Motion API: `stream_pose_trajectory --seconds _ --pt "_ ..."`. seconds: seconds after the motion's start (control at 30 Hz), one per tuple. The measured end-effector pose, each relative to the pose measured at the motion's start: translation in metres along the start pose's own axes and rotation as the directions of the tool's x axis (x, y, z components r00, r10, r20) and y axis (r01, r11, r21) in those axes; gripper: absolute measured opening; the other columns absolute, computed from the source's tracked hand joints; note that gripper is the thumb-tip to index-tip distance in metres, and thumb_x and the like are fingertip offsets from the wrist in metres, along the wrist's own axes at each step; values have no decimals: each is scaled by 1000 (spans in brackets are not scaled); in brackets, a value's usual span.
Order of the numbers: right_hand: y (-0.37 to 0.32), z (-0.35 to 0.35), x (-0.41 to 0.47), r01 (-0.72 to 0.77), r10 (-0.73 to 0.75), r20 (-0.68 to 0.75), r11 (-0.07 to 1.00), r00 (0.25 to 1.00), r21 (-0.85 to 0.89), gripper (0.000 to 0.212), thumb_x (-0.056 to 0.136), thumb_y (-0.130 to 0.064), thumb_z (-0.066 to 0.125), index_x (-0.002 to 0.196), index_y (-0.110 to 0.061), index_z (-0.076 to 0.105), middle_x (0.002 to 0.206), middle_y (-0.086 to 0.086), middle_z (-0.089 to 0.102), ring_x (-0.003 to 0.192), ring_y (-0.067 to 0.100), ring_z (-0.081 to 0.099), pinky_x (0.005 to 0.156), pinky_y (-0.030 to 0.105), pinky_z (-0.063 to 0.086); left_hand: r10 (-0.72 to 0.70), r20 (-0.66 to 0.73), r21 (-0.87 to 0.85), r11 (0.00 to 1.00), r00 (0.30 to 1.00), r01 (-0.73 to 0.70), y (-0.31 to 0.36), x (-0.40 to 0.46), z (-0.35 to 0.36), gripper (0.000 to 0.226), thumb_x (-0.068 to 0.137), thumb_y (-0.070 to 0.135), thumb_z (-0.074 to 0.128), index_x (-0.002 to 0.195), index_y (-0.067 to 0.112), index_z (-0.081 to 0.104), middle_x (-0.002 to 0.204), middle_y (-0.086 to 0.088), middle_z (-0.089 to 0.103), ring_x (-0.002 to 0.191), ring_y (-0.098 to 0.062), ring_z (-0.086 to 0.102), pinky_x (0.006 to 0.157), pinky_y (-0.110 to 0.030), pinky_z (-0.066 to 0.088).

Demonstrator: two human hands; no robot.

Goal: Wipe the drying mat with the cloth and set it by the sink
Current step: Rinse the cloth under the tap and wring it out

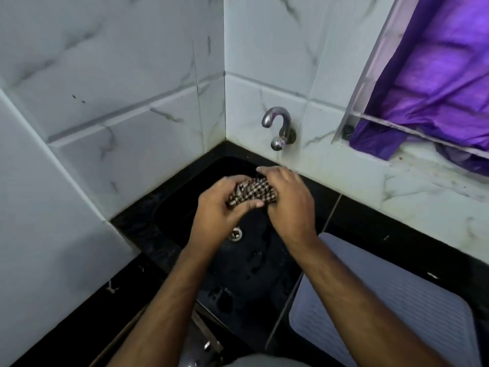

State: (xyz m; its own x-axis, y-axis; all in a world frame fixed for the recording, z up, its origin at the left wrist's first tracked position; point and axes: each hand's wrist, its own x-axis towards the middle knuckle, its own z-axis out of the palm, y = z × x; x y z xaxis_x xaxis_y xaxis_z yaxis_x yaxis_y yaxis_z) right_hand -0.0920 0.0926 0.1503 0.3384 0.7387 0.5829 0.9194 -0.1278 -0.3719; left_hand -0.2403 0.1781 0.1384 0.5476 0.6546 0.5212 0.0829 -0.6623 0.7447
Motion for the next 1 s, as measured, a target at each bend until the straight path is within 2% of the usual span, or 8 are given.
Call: stream_pose_trajectory --seconds 0.07,0.13,0.37,0.47,0.6,0.87,0.93,1.0 --pt "3 -4 -3 16 -12 68 998 998 -64 63 70 1 67 126 -28 60 118 -10 62 106 18 59 87 33 50 -162 49 -194 966 986 169 -1 0 5 38 77 38 87 110 27 72 100 6 75 93 -10 71 89 -39 58" --pt "17 5 -15 -40 66 280 995 958 -96 57 76 -12 73 126 -36 56 115 -10 60 106 20 62 83 38 51 -276 111 -207 933 955 294 -9 -8 16 32 77 35 87 105 31 73 97 6 77 90 -12 73 88 -48 58" --pt "36 -21 -52 -283 117 452 904 884 321 80 80 -50 78 150 -37 40 133 -13 50 126 10 46 107 30 39 -455 171 -536 701 874 470 2 -21 45 28 85 32 81 103 17 68 91 -5 73 82 -17 68 75 -38 57" --pt "39 -35 -57 -296 168 309 851 936 434 49 96 -46 61 141 -30 54 128 -12 57 125 8 53 107 39 46 -479 244 -575 629 843 523 14 -16 53 26 86 36 76 103 17 69 81 -1 66 65 -10 56 57 -28 44" --pt "44 -55 -57 -316 284 141 886 948 341 31 91 -31 71 122 -28 67 117 -14 61 116 8 56 101 44 47 -405 299 -596 628 864 500 23 -11 67 24 89 32 75 102 13 69 86 -5 66 71 -21 54 58 -31 46" --pt "47 -80 -73 -134 140 3 953 990 -273 28 84 -28 72 110 -25 62 114 -6 56 108 16 51 88 36 42 -456 426 -568 537 781 623 43 13 97 13 96 24 68 84 19 68 83 -1 67 73 -12 61 51 -27 43" --pt "49 -81 -79 -126 127 -20 930 992 -346 27 85 -29 73 109 -23 63 111 -5 56 105 17 51 86 36 42 -438 442 -556 551 783 623 47 19 104 13 95 26 69 83 19 69 81 -2 67 72 -13 60 51 -27 42" --pt "53 -82 -83 -219 221 -22 944 975 -247 31 85 -39 73 109 -23 62 111 -7 52 104 13 52 85 34 45 -344 476 -547 604 809 579 50 25 110 10 94 25 70 89 16 72 82 -4 67 70 -13 58 50 -26 41"
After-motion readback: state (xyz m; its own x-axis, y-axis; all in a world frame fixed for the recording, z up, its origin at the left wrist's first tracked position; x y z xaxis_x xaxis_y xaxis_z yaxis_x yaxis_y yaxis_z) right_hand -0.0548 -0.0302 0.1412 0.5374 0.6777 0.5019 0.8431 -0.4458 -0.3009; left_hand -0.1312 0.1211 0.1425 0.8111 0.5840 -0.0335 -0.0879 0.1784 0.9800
